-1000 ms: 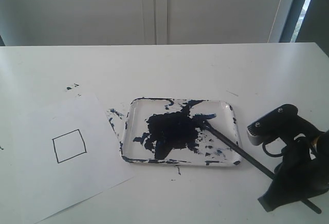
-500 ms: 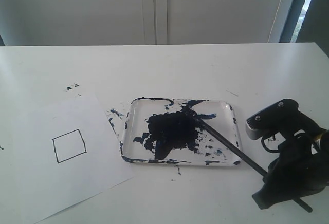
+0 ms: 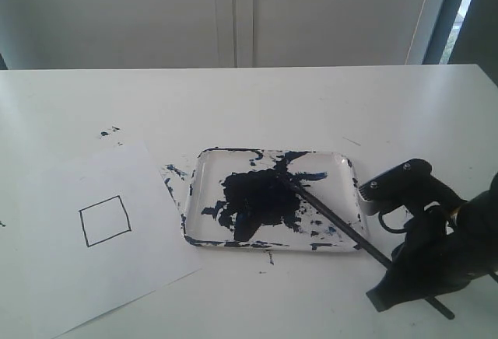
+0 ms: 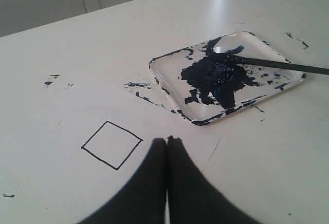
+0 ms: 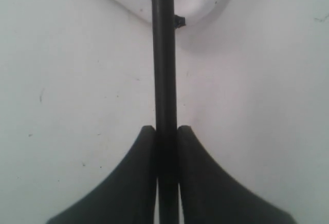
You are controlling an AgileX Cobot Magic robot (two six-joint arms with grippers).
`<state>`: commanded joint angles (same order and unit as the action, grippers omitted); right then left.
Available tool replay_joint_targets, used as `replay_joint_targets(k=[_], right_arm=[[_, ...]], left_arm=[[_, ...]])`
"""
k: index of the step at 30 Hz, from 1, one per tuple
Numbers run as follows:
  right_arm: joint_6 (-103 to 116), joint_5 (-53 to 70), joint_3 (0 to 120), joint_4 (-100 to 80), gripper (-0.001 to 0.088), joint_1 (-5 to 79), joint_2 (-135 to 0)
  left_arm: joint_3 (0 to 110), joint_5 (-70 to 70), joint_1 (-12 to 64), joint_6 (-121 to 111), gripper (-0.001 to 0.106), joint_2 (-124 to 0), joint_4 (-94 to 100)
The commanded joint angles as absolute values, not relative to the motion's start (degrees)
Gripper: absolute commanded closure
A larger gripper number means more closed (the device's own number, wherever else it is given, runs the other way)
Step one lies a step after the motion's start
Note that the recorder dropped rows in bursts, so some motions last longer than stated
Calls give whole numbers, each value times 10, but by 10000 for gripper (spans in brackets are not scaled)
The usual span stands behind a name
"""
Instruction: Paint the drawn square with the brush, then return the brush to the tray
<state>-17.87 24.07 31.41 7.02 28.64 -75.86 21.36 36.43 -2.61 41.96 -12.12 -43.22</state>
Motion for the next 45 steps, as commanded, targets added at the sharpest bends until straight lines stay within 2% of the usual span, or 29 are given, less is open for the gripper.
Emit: replay_joint_targets(k=[5, 12, 14, 19, 24, 30, 35, 40, 45], right_arm=[[-179, 241, 314, 70, 868, 286, -713], [-179, 291, 313, 70, 868, 286, -769], [-179, 271, 314, 71, 868, 286, -774], [-181, 245, 315, 90, 868, 286, -701], [-182, 296, 302, 91, 868, 286, -740], [-182, 287, 331, 95, 868, 286, -722], [-189, 297, 365, 106, 868, 286, -680], [-271, 337, 372, 203, 868, 286, -668], [-286, 328, 372, 223, 868, 286, -668]], left_arm=[[214, 364, -26, 420, 1053, -121, -432], [214, 364, -26, 420, 1053, -121, -432], [214, 364, -26, 420, 1053, -121, -432], [214, 364, -26, 420, 1053, -121, -432], [214, 362, -26, 420, 1053, -121, -432], [214, 340, -26, 424, 1048, -121, -410], [214, 300, -26, 440, 860, -125, -396], [214, 248, -26, 486, 669, -158, -389], [214, 239, -26, 498, 625, -221, -390]])
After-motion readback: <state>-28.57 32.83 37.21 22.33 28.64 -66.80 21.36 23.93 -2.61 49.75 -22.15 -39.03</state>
